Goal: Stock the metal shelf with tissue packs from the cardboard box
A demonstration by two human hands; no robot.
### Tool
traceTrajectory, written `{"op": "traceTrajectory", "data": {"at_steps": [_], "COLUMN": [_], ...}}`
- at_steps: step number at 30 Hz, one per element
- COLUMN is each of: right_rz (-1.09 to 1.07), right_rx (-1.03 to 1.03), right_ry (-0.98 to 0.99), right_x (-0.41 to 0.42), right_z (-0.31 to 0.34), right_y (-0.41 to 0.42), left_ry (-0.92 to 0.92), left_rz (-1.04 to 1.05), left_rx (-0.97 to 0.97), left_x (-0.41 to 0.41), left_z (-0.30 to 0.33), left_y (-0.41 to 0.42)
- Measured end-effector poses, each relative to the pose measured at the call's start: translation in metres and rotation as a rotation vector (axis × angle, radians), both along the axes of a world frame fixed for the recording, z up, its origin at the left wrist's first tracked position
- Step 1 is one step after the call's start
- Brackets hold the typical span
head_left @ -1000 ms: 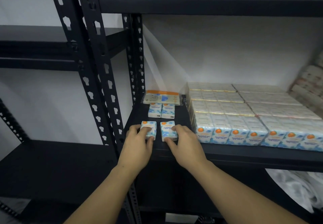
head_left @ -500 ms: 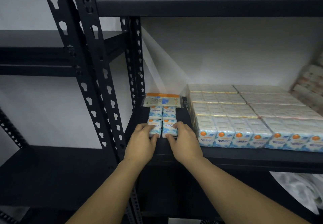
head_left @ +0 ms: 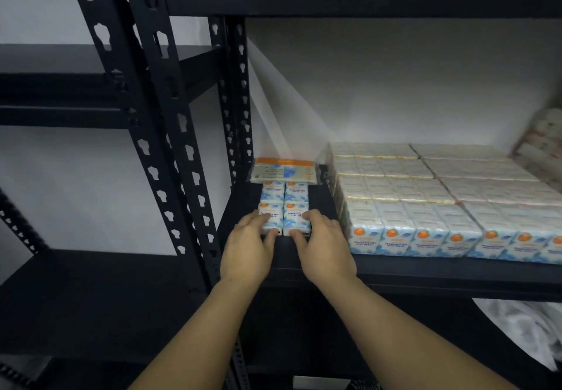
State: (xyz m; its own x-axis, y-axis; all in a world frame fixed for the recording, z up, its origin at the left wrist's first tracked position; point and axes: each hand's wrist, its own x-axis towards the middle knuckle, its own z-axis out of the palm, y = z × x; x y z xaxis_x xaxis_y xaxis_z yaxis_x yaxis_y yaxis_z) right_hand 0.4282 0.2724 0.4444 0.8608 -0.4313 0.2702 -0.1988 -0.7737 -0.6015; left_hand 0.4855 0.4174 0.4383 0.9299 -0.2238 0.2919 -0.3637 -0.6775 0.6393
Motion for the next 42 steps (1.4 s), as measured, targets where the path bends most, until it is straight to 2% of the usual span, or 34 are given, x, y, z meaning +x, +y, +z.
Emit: {"op": "traceTrajectory", "data": {"at_steps": [12, 21, 27, 32, 42], "right_rz": [0.013, 0.101, 0.192, 0.236, 0.246], "right_rx": [0.001, -0.006, 0.026, -0.006, 0.014], "right_ry": [0.022, 0.121, 0.08, 0.036, -0.01], "right_x": [-0.004, -0.016, -0.026, -0.058, -0.156], "right_z": [0.002, 0.011, 0.015, 0.018, 0.041], "right_y": [0.001, 0.0, -0.001, -0.004, -0.061], "left_ry": [0.026, 0.056, 0.088, -0.003, -0.031], "left_rz": [-0.006, -0.069, -0.121, -0.138, -0.152], "left_rx": [0.01, 0.044, 0.061, 0.056, 0.159], "left_x": [-0.004, -0.009, -0.021, -0.05, -0.125], "left_z": [0.008, 0.011, 0.021, 0.032, 0.053], "left_y": [0.0, 0.007, 0.012, 0.019, -0.005]}}
